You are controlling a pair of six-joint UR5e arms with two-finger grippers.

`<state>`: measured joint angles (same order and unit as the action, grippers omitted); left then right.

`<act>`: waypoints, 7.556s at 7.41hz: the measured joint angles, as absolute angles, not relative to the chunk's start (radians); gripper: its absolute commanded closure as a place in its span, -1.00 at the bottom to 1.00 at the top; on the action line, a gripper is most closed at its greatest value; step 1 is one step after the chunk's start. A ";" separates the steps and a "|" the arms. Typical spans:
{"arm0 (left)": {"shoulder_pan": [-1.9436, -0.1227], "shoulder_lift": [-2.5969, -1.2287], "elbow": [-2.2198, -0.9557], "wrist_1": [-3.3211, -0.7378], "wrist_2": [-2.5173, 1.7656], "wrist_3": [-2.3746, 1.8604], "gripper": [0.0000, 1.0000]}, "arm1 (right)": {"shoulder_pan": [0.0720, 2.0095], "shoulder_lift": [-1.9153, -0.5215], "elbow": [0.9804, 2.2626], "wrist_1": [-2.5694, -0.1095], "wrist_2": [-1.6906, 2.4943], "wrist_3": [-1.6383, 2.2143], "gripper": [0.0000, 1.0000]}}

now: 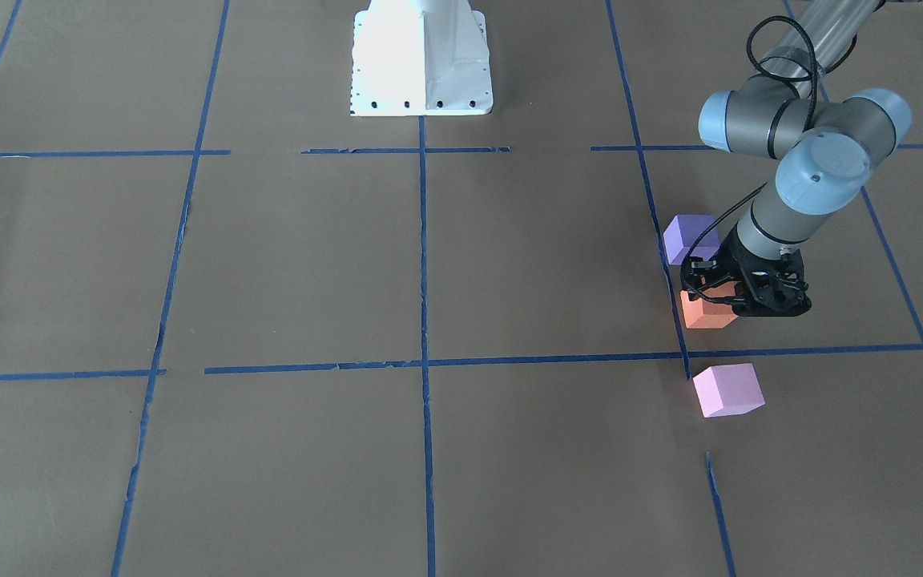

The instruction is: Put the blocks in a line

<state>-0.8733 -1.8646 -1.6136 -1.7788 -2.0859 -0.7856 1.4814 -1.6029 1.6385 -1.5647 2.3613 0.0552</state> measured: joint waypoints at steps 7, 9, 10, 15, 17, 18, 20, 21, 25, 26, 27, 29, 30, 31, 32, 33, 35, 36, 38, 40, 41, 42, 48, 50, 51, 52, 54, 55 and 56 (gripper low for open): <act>-0.978 -1.870 -1.675 -1.756 -2.115 -0.688 -1.00 | 1.482 -1.602 1.639 -1.565 2.361 0.055 -1.00; -1.105 -1.873 -1.689 -1.673 -2.125 -0.507 -1.00 | 1.482 -1.603 1.640 -1.565 2.361 0.055 -1.00; -1.174 -1.870 -1.685 -1.639 -2.131 -0.447 -1.00 | 1.482 -1.603 1.640 -1.565 2.361 0.055 -1.00; -1.435 -1.755 -1.535 -1.602 -2.308 -0.076 -1.00 | 1.482 -1.603 1.639 -1.565 2.362 0.055 -1.00; -1.493 -1.669 -1.521 -1.592 -2.363 0.068 -1.00 | 1.482 -1.603 1.639 -1.565 2.362 0.055 -1.00; -1.521 -1.643 -1.523 -1.572 -2.371 0.113 -1.00 | 1.482 -1.603 1.639 -1.565 2.362 0.055 -1.00; -1.566 -1.629 -1.559 -1.474 -2.369 0.139 -1.00 | 1.482 -1.602 1.639 -1.565 2.361 0.055 -1.00; -1.575 -1.626 -1.576 -1.441 -2.365 0.158 -1.00 | 1.482 -1.602 1.639 -1.565 2.361 0.055 -1.00; -1.578 -1.599 -1.569 -1.423 -2.363 0.297 -1.00 | 1.481 -1.602 1.639 -1.565 2.361 0.055 -1.00; -1.577 -1.594 -1.568 -1.424 -2.364 0.297 -1.00 | 1.482 -1.603 1.639 -1.565 2.361 0.055 -1.00; -1.577 -1.592 -1.568 -1.424 -2.365 0.294 -1.00 | 1.482 -1.603 1.639 -1.565 2.361 0.055 -1.00; -1.577 -1.591 -1.570 -1.425 -2.366 0.292 -1.00 | 1.482 -1.602 1.639 -1.565 2.361 0.055 -1.00; -1.577 -1.592 -1.570 -1.427 -2.366 0.291 -1.00 | 1.482 -1.602 1.639 -1.565 2.361 0.055 -1.00; -1.577 -1.592 -1.569 -1.430 -2.367 0.290 -1.00 | 1.482 -1.603 1.639 -1.565 2.361 0.055 -1.00; -1.577 -1.592 -1.568 -1.433 -2.367 0.290 -1.00 | 1.482 -1.603 1.639 -1.565 2.361 0.055 -1.00; -1.578 -1.593 -1.568 -1.435 -2.367 0.289 -1.00 | 1.482 -1.603 1.639 -1.565 2.361 0.055 -1.00; -1.580 -1.593 -1.568 -1.437 -2.367 0.288 -1.00 | 1.481 -1.602 1.639 -1.565 2.361 0.055 -1.00; -1.580 -1.593 -1.568 -1.436 -2.367 0.288 -1.00 | 1.481 -1.602 1.639 -1.565 2.361 0.055 -1.00; -1.580 -1.591 -1.568 -1.436 -2.367 0.289 -1.00 | 1.481 -1.602 1.639 -1.565 2.361 0.055 -1.00; -1.580 -1.591 -1.568 -1.436 -2.367 0.288 -1.00 | 1.482 -1.603 1.639 -1.565 2.361 0.055 -1.00; -1.580 -1.591 -1.569 -1.445 -2.367 0.270 -1.00 | 1.482 -1.603 1.639 -1.565 2.361 0.055 -1.00; -1.580 -1.591 -1.569 -1.465 -2.367 0.225 -1.00 | 1.482 -1.602 1.639 -1.565 2.362 0.055 -1.00; -1.579 -1.589 -1.566 -1.498 -2.366 0.069 -1.00 | 1.482 -1.602 1.639 -1.565 2.361 0.055 -1.00; -1.579 -1.590 -1.567 -1.499 -2.367 0.060 -1.00 | 1.482 -1.602 1.639 -1.565 2.361 0.055 -1.00; -1.579 -1.591 -1.568 -1.499 -2.367 0.059 -1.00 | 1.482 -1.602 1.639 -1.565 2.362 0.055 -1.00; -1.579 -1.591 -1.568 -1.499 -2.367 0.058 -1.00 | 1.482 -1.603 1.638 -1.565 2.361 0.055 -1.00; -1.578 -1.592 -1.568 -1.499 -2.366 0.057 -1.00 | 1.482 -1.603 1.638 -1.565 2.361 0.055 -1.00; -1.578 -1.592 -1.568 -1.499 -2.367 0.057 -1.00 | 1.482 -1.603 1.638 -1.565 2.361 0.055 -1.00; -1.578 -1.592 -1.567 -1.499 -2.367 0.058 -1.00 | 1.481 -1.603 1.638 -1.565 2.361 0.055 -1.00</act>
